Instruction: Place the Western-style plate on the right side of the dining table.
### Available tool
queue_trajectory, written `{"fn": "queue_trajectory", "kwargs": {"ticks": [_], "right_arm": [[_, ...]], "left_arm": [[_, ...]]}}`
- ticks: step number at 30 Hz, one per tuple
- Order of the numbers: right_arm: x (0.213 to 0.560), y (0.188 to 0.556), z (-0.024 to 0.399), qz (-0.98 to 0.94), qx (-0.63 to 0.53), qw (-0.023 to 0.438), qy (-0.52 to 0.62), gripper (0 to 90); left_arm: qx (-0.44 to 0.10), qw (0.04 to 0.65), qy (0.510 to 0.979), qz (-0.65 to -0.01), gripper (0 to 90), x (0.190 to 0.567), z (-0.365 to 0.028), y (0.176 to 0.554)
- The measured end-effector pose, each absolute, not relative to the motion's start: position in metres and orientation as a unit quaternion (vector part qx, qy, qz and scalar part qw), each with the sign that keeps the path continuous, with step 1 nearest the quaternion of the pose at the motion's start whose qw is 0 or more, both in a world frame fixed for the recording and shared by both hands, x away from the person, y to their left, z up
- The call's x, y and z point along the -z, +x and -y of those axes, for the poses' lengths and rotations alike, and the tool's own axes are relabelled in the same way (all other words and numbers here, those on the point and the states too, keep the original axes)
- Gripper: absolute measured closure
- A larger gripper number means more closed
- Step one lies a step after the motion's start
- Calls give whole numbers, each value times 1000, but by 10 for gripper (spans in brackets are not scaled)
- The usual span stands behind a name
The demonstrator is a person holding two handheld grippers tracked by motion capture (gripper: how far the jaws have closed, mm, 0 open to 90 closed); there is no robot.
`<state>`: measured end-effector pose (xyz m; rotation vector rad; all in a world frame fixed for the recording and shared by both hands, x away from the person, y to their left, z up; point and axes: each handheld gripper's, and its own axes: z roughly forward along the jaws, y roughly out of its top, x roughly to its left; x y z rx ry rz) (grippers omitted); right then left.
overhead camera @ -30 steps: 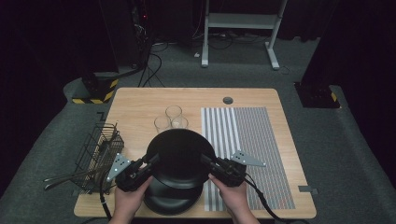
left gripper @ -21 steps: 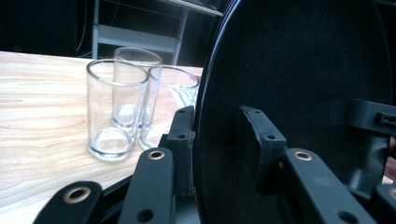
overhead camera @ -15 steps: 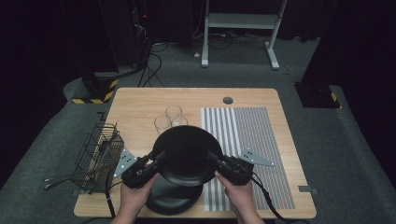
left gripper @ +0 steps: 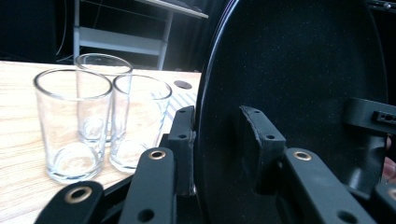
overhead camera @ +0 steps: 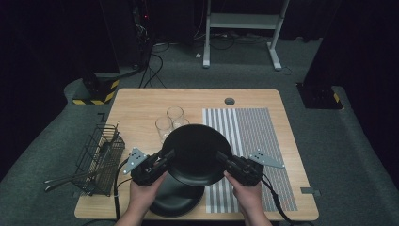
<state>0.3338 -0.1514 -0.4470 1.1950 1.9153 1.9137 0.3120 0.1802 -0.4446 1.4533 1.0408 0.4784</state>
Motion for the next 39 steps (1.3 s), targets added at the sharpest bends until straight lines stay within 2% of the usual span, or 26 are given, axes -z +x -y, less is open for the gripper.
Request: {"fn": "queue_trajectory", "kwargs": {"ticks": [16,39], "right_arm": [[440,334,180,-626,-654,107,412,729],[442,342,208,-614,-653,105,432,740]], "left_arm": [[-199,615,626,-437,671,437,-150,326],[-169,613,640,-432,659,438,-123,354]]}}
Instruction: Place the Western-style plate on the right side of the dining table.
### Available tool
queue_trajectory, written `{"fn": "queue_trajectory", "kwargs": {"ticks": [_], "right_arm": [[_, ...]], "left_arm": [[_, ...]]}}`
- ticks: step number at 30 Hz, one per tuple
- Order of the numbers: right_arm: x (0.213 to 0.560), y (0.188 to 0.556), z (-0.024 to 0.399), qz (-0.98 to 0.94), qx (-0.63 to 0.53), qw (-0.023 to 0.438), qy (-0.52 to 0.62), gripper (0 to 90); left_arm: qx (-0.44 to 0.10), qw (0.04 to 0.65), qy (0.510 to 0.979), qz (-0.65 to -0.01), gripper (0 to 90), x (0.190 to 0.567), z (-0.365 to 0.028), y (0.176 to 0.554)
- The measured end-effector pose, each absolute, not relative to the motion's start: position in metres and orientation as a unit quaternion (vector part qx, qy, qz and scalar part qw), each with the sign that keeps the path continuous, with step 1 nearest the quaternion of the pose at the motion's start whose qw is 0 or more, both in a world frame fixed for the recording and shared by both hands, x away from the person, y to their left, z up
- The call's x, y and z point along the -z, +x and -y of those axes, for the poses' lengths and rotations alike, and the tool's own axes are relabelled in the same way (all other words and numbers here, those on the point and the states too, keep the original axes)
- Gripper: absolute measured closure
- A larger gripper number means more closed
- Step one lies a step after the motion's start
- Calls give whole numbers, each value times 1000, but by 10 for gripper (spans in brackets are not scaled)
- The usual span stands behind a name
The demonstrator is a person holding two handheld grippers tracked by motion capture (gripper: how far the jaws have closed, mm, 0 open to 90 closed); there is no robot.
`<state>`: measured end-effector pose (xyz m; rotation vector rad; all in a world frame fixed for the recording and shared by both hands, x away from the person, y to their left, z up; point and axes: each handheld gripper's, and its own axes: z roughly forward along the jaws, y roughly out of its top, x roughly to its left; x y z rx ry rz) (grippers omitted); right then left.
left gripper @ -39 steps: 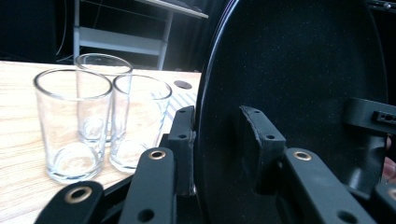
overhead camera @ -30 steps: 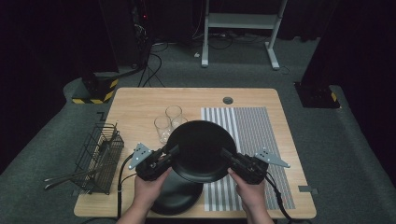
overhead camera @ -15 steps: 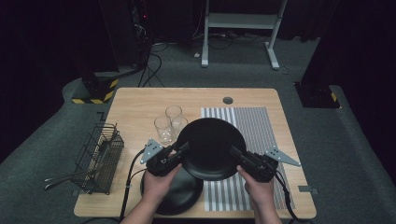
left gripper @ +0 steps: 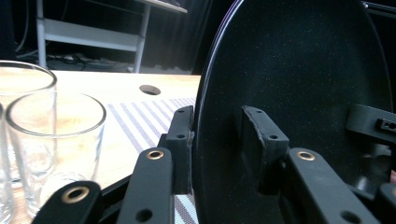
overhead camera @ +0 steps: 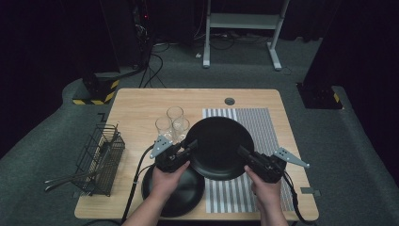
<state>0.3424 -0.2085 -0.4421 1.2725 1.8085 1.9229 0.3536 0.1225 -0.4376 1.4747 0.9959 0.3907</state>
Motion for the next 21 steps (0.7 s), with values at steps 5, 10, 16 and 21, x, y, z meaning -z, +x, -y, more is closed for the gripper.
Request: {"fn": "queue_trajectory", "kwargs": {"ticks": [5,10,16,21], "right_arm": [[442,342,214,-608,-661,98,429,763],[441,339,215,-613,-659,100,424,772],[444,340,214,-611,-660,90,426,784],[445,341,214,-609,-664,83,425,792]], "left_arm": [[-156,616,641,-431,647,439,-120,359],[-145,620,641,-429,645,442,-122,360],[-133,618,643,-433,635,449,-125,365],[-118,612,650,-435,625,455,-127,369]]}}
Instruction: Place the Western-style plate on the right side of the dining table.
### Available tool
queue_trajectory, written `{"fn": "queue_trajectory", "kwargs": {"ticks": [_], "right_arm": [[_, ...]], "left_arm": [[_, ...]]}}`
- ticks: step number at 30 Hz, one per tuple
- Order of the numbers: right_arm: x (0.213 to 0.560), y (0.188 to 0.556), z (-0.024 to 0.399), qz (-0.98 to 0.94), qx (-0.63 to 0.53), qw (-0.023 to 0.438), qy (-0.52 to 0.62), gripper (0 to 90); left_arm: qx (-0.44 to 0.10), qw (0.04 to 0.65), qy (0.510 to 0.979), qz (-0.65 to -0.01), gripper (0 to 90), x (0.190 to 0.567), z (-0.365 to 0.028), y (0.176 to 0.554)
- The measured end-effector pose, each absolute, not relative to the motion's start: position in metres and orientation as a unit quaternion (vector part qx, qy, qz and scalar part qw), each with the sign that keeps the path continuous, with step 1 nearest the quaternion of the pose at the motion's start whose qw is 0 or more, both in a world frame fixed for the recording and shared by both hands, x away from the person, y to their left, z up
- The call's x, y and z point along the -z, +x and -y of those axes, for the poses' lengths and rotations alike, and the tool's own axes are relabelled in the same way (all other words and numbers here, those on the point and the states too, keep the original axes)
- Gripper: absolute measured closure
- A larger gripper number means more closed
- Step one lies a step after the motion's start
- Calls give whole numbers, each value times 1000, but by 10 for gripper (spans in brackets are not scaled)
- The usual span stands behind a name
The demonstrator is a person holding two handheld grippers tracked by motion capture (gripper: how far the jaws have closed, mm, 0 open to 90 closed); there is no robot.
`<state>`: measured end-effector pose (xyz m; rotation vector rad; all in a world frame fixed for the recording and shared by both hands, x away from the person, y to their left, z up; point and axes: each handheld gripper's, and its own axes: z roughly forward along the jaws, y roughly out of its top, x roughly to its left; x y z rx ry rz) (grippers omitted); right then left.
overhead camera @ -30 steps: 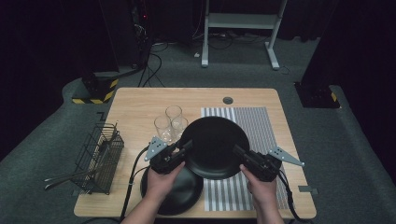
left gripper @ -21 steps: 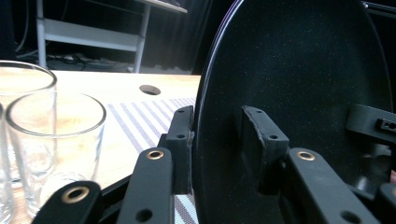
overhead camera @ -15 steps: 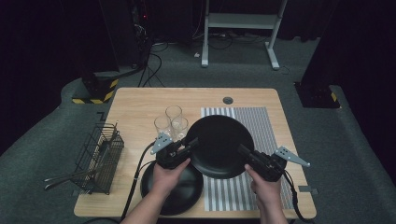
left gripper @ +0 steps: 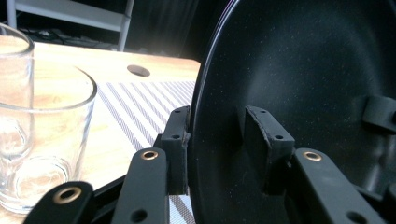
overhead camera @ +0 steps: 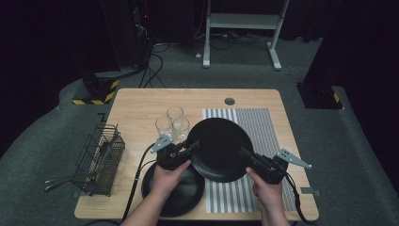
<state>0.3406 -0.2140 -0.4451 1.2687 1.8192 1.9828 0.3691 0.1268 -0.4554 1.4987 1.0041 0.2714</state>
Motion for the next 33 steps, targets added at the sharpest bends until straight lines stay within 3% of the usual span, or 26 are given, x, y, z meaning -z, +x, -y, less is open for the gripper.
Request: {"fn": "queue_trajectory", "kwargs": {"ticks": [33], "right_arm": [[444,339,219,-606,-646,117,449,794]], "left_arm": [[-125,579,679,-433,662,470,-117,372]]}}
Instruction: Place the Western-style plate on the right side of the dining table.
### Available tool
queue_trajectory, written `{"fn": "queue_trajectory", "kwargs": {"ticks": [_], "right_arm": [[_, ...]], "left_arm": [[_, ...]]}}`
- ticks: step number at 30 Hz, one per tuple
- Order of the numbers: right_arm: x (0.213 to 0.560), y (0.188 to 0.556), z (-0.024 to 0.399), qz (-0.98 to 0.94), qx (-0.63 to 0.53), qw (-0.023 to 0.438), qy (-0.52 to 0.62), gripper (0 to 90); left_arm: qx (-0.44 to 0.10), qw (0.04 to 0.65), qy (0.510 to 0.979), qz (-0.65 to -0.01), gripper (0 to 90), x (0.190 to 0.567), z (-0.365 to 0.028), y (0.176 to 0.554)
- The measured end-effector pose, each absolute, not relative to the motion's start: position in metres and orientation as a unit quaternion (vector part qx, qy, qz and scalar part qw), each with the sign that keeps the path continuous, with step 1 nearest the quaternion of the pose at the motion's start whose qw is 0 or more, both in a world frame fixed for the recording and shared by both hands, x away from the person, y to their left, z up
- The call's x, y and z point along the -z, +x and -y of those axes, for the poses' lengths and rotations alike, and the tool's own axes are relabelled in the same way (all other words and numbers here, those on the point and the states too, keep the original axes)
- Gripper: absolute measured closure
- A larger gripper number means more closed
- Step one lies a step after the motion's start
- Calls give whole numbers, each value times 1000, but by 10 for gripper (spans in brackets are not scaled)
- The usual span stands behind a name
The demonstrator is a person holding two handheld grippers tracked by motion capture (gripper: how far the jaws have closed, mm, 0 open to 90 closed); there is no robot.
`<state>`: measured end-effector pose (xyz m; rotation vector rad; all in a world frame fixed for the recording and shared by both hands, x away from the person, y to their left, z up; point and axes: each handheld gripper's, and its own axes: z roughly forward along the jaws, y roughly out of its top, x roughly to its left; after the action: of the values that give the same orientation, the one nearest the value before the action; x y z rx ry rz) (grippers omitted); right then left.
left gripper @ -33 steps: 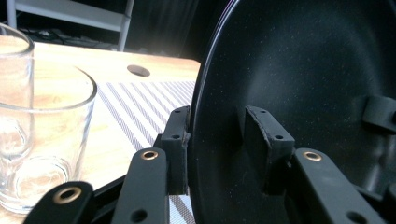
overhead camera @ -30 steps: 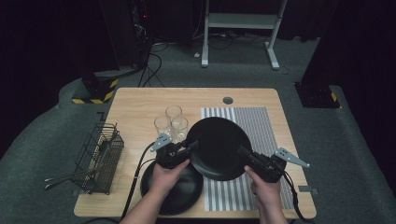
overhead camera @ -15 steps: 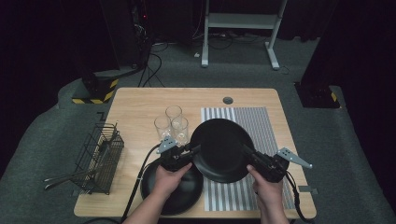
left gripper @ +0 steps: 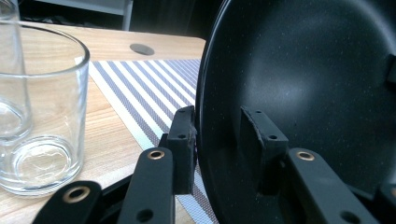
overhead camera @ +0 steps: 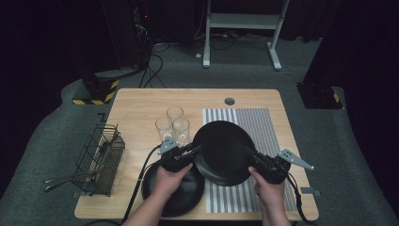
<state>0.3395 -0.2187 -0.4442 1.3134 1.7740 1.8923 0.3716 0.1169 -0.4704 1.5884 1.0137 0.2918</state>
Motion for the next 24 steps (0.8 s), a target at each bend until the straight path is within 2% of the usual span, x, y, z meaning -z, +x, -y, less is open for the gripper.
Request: {"fn": "queue_trajectory", "kwargs": {"ticks": [11,24], "right_arm": [[445,341,226,-598,-644,124,461,794],[447,344,234,-593,-637,135,473,794]], "left_arm": [[-129,577,681,-432,640,472,-116,373],[-180,559,681,-438,622,467,-130,358]]}}
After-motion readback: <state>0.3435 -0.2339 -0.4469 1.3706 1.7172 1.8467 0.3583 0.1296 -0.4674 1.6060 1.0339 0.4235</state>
